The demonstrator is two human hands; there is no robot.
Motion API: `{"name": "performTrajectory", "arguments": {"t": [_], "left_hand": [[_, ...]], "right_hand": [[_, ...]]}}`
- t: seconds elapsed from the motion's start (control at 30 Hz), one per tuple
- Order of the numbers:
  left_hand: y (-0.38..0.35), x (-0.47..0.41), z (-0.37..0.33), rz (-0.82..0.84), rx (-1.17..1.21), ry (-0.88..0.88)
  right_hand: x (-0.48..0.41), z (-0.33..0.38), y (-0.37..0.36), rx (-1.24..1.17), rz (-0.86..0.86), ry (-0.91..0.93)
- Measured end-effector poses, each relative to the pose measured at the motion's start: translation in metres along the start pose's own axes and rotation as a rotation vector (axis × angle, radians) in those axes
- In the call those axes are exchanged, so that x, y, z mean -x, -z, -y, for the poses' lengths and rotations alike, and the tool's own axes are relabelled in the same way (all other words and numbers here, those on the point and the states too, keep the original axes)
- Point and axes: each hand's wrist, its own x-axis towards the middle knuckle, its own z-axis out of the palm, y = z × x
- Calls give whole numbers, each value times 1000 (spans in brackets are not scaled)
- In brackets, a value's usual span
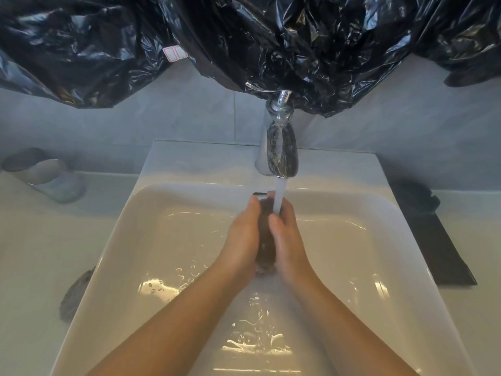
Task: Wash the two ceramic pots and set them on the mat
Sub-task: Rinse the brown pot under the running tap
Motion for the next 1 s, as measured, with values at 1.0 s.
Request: {"name": "performTrajectory", "arguments": {"t": [1.0], "left_hand": [[-3, -2, 1, -70, 99, 77]], "right_hand": [[-10, 5, 3, 28, 3, 84]]}}
